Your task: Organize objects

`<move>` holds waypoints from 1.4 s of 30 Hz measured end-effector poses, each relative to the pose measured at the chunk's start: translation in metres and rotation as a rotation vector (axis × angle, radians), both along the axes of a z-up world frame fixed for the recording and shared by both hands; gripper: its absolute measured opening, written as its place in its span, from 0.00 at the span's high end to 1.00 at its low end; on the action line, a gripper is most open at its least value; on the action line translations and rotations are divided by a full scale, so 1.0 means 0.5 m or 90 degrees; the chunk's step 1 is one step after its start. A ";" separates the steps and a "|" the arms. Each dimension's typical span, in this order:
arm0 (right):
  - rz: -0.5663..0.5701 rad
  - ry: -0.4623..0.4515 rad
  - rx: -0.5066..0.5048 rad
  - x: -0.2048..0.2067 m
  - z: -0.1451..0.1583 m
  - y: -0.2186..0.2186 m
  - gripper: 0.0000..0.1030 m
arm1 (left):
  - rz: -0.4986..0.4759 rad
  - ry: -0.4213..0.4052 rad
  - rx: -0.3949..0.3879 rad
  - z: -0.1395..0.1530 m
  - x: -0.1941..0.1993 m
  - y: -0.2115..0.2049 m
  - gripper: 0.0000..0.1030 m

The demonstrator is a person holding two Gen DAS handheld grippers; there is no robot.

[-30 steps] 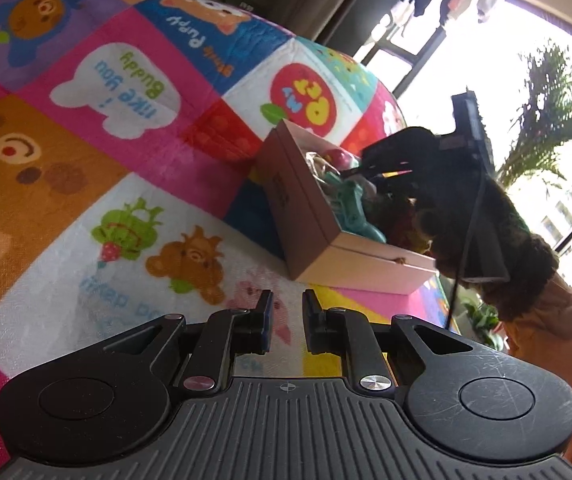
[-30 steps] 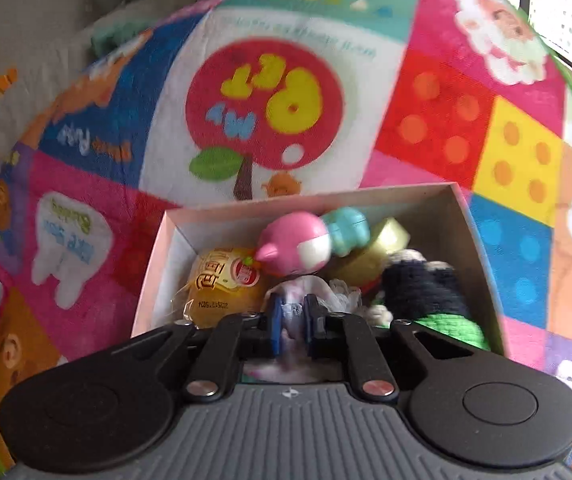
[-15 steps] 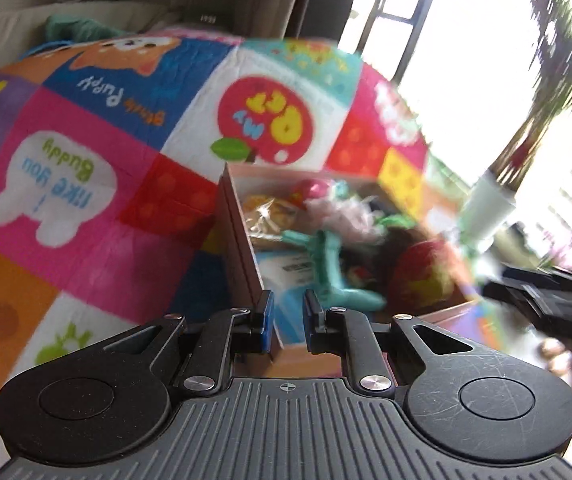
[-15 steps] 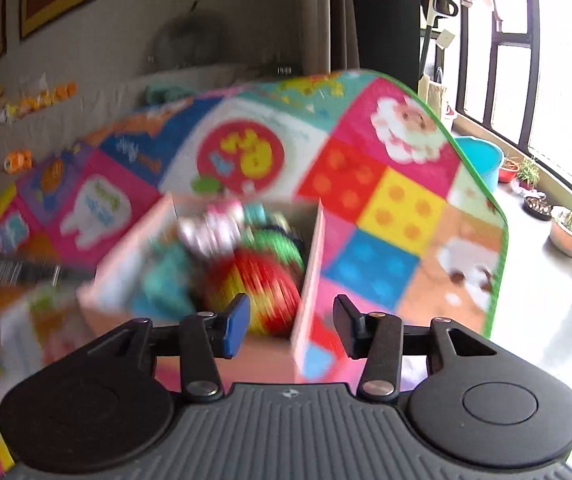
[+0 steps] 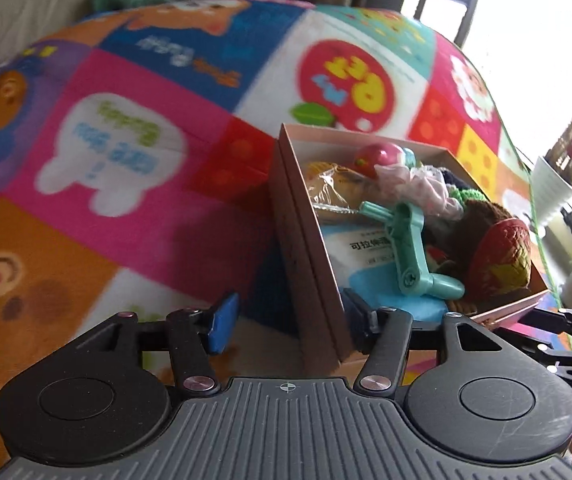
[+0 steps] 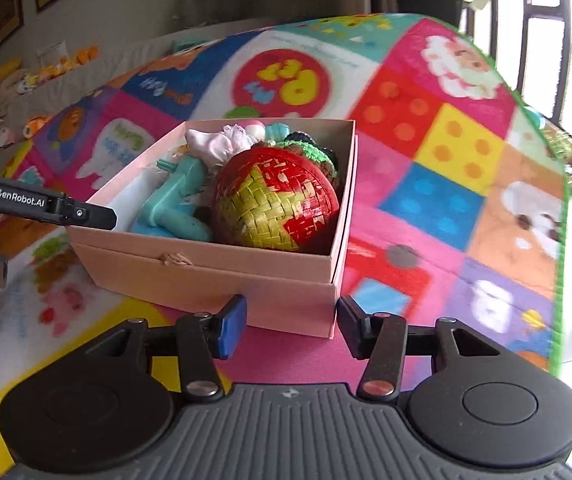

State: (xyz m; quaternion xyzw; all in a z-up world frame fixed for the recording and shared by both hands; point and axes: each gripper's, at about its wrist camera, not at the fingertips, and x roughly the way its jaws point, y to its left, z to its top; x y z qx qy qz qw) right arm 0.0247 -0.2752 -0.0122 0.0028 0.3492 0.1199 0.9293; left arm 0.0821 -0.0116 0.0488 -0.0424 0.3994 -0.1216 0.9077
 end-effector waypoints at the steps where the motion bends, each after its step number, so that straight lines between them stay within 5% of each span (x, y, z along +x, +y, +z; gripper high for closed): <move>1: 0.006 0.004 0.000 0.006 0.002 0.016 0.51 | 0.010 -0.004 -0.002 0.001 -0.001 0.018 0.38; 11: 0.015 0.007 0.003 0.081 0.013 0.168 0.51 | 0.112 -0.013 -0.040 -0.017 0.050 0.180 0.10; 20: -0.019 0.011 0.003 0.085 0.015 0.184 0.50 | 0.120 -0.048 -0.065 -0.020 0.032 0.198 0.13; 26: -0.074 0.037 0.060 0.018 -0.002 0.162 0.34 | 0.095 -0.130 -0.043 0.019 -0.094 0.183 0.18; 31: -0.079 0.022 0.025 -0.070 -0.021 0.182 0.28 | 0.034 -0.116 -0.015 -0.014 -0.217 0.137 0.18; 35: -0.071 0.017 0.006 -0.116 -0.030 0.191 0.02 | 0.023 -0.116 -0.006 -0.047 -0.257 0.106 0.18; 42: -0.088 0.026 -0.017 -0.112 -0.035 0.183 0.00 | 0.061 -0.105 0.051 -0.082 -0.245 0.072 0.19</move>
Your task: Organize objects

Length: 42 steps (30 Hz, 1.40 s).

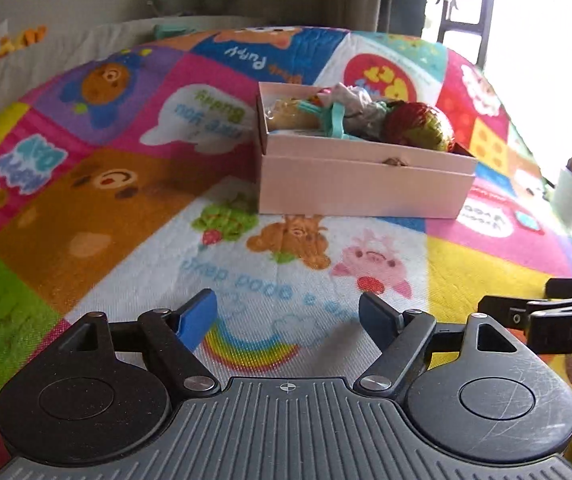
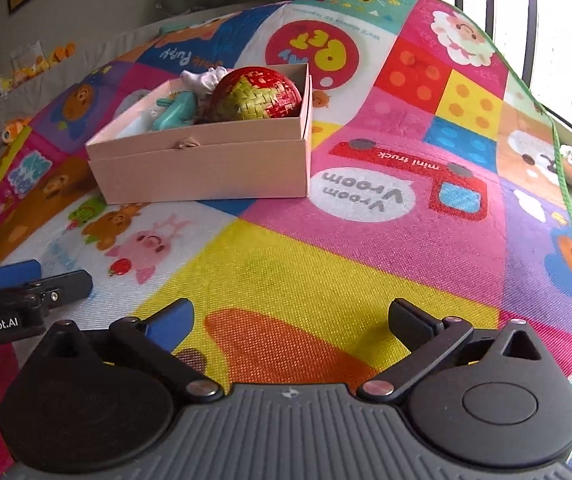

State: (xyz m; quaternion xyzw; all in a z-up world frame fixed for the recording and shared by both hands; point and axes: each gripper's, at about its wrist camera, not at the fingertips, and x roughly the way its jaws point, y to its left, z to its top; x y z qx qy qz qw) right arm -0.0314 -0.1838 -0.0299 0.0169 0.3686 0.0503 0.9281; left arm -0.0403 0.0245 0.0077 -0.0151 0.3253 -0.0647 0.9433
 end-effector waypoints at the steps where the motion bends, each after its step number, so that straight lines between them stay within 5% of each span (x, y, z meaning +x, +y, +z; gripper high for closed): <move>1: 0.002 0.005 -0.024 0.007 -0.002 0.009 0.00 | 0.007 -0.001 0.009 -0.002 0.004 -0.004 0.19; 6: -0.007 0.002 -0.033 0.043 -0.005 0.018 0.00 | 0.031 -0.002 0.061 -0.009 0.028 -0.029 0.15; 13: -0.038 -0.040 -0.031 0.035 -0.015 0.022 0.00 | 0.038 0.003 0.053 -0.011 0.038 -0.028 0.12; 42: -0.036 -0.042 -0.030 0.041 -0.015 0.024 0.00 | 0.041 0.004 0.056 -0.012 0.040 -0.029 0.11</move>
